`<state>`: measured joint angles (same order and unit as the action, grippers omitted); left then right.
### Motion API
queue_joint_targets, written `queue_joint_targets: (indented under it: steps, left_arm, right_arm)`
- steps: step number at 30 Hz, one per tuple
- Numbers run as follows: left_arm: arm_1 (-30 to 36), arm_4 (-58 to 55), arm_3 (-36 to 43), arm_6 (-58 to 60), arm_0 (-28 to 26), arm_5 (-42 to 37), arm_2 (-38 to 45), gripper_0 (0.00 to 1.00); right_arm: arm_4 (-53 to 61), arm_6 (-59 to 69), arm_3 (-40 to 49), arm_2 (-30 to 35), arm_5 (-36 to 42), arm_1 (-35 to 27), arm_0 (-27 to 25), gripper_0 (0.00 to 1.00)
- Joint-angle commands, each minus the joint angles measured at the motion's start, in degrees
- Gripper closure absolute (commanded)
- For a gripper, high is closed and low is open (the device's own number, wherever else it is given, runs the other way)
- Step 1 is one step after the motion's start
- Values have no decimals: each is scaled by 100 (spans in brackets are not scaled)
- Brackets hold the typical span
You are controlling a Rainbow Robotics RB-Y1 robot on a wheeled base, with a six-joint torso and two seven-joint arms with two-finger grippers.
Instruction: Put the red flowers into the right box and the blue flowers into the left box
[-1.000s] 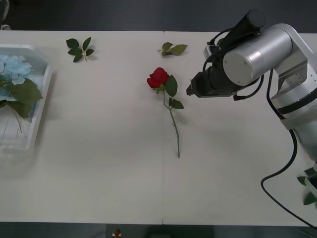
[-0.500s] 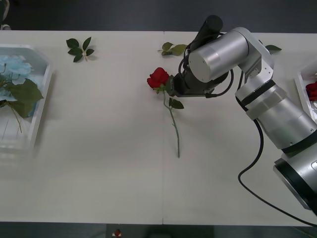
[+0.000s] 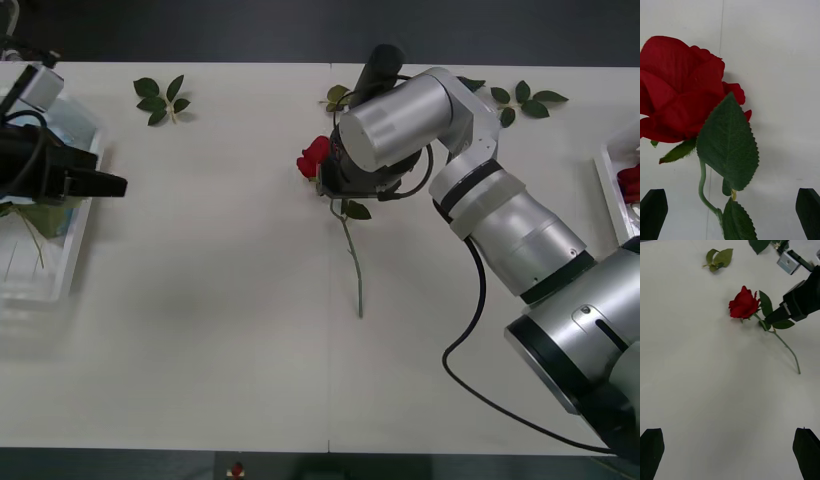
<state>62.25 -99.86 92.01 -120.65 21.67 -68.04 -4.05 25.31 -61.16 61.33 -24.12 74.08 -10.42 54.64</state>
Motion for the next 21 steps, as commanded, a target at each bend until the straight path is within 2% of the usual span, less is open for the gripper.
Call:
queue_joint_targets:
  steps: [1,5,11,17,21]
  left_arm:
    - [279,-508,238,-819,74,765,-703,0]
    - [261,-1360,238,-1645,74,1266,-1485,0]
    - [217,-2802,230,-3342,65,1284,-2162,0]
    - [244,-4287,282,-3435,65,1170,-2531,0]
    - [358,-4770,502,-3435,92,1187,-2531,0]
  right_arm:
    - [-105,105,-253,-31,-183,198,328,0]
    - [-237,69,-640,-40,-403,338,442,0]
    - [-299,17,-1272,-128,-772,497,574,0]
    - [-290,8,-1457,-269,-948,532,574,0]
    - [-246,8,-1457,-277,-956,541,574,0]
